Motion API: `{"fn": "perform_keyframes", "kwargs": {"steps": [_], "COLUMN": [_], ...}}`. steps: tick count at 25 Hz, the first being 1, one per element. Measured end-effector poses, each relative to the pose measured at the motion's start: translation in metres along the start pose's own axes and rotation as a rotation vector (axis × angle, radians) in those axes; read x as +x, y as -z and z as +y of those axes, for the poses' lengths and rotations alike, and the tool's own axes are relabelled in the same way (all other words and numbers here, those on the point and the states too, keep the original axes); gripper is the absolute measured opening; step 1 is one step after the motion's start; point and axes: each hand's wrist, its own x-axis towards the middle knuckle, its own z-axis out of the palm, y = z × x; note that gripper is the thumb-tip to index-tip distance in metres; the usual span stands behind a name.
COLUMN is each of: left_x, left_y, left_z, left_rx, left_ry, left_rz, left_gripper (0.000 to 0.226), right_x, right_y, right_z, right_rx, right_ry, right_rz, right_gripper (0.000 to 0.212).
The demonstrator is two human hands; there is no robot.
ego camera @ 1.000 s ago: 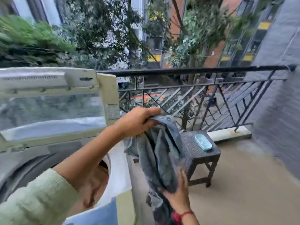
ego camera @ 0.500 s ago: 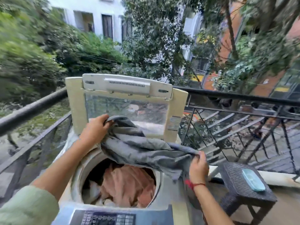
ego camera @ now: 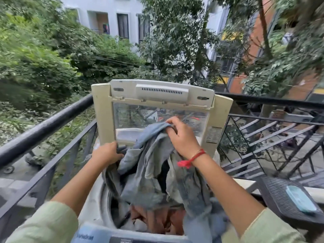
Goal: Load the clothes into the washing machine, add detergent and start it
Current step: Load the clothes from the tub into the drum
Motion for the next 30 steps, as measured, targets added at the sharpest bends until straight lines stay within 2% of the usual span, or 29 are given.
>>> {"fn": "perform_keyframes", "kwargs": {"steps": [2, 3, 8, 10, 12, 14, 16, 17, 19, 21, 23, 25, 28, 30], "left_x": [0.002, 0.000, -0.003, -0.005, -0.009, -0.016, -0.022, -0.024, -0.026, -0.023, -0.016, -0.011, -0.017, -0.024], "left_y": [-0.030, -0.048, -0.113, -0.132, -0.153, -0.174, -0.197, -0.207, -0.216, -0.203, -0.169, -0.124, -0.072, -0.061], "left_z": [0.002, 0.005, 0.033, 0.057, 0.090, 0.119, 0.138, 0.141, 0.140, 0.128, 0.103, 0.071, 0.015, -0.012], "left_rx": [0.080, 0.108, -0.017, -0.055, -0.051, -0.020, 0.012, -0.025, -0.285, -0.637, -0.898, -1.095, -1.293, -1.304], "left_ry": [-0.070, -0.107, -0.307, -0.392, -0.494, -0.545, -0.537, -0.523, -0.472, -0.338, -0.167, -0.115, -0.150, -0.103], "left_rz": [-0.196, -0.263, -0.407, -0.438, -0.479, -0.499, -0.460, -0.433, -0.396, -0.306, -0.061, 0.181, 0.455, 0.527], "left_gripper": [0.056, 0.062, 0.085, 0.104, 0.125, 0.131, 0.112, 0.093, 0.054, 0.041, 0.041, 0.041, 0.040, 0.046], "right_x": [-0.016, -0.029, -0.106, -0.132, -0.154, -0.173, -0.180, -0.179, -0.166, -0.141, -0.115, -0.097, -0.074, -0.062], "right_y": [-0.012, -0.015, 0.010, 0.021, 0.026, 0.022, 0.018, 0.017, 0.016, 0.012, 0.002, -0.014, -0.050, -0.075], "right_z": [0.050, 0.074, 0.159, 0.176, 0.185, 0.178, 0.157, 0.145, 0.122, 0.096, 0.065, 0.038, 0.005, -0.007], "right_rx": [-0.234, -0.303, -0.615, -0.578, -0.401, -0.307, -0.585, -0.745, -0.787, -0.592, -0.275, -0.007, 0.172, 0.087], "right_ry": [-0.289, -0.369, -0.674, -0.767, -0.838, -0.851, -0.748, -0.665, -0.547, -0.449, -0.310, -0.082, 0.188, 0.343], "right_rz": [-0.576, -0.701, -0.627, -0.438, -0.280, -0.209, -0.215, -0.215, -0.153, -0.027, 0.114, 0.249, 0.315, 0.252], "right_gripper": [0.048, 0.060, 0.106, 0.117, 0.107, 0.067, 0.031, 0.026, 0.027, 0.035, 0.051, 0.062, 0.062, 0.059]}}
